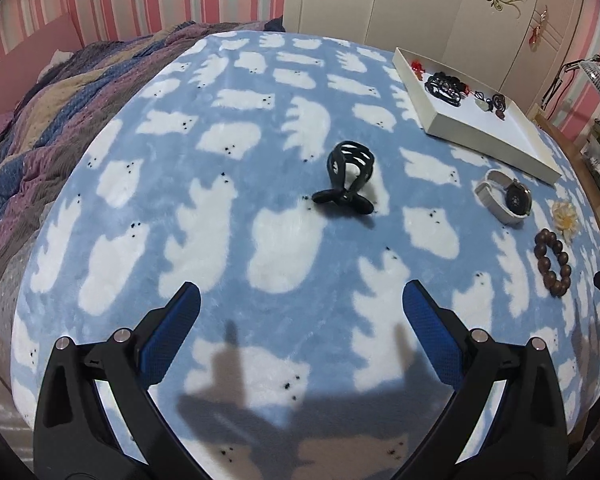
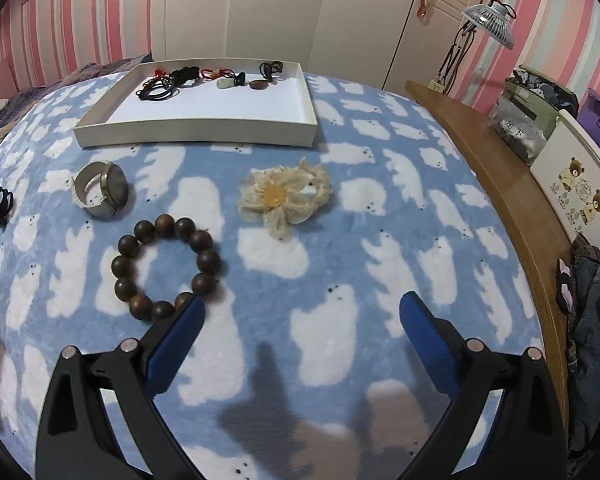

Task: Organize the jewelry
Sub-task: 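Withdraw both tools from the tray toward the black claw clip and bead bracelet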

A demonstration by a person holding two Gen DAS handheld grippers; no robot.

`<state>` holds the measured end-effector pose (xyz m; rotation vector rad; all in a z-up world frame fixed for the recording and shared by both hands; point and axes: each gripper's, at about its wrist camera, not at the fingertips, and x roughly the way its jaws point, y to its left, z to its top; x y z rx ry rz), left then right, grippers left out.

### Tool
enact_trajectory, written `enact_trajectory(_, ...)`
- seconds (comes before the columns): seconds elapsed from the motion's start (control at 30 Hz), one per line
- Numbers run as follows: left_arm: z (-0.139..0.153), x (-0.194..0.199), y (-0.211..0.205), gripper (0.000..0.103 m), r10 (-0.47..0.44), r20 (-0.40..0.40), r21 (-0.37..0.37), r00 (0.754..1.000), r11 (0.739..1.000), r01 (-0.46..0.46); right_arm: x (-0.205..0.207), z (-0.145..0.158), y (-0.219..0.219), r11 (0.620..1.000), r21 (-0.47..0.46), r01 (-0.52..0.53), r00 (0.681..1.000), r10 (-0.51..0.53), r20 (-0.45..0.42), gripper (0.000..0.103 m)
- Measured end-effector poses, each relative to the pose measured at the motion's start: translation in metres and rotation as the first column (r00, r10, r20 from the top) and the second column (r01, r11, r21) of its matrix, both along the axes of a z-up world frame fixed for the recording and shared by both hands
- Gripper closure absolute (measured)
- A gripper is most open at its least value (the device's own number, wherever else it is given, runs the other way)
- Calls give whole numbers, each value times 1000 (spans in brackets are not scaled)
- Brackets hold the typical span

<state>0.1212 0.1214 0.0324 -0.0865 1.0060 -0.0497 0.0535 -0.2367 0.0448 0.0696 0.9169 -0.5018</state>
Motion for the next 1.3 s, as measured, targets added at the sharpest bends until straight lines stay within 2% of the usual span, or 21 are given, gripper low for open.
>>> enact_trajectory(0.5,3,30,-12,3,-52,11,2,999,999,52,33,0,17,999,-21,-39,998,38,-45,5)
enact_trajectory(0.7,8,40,-16,3,-81,19,7,997,997,80,45,13,47,992,-42,-121,992,120,-39,5)
enact_trajectory(0.93,5,54,-21,4,-117,10,6,993,993,117,67,8,74,982,-41,-187,981,184,-68,5)
enact_trajectory(1.3,4,68,-11,4,-122,0,-3,993,993,122,74,35,44,989,17,-144,989,144,-28,5)
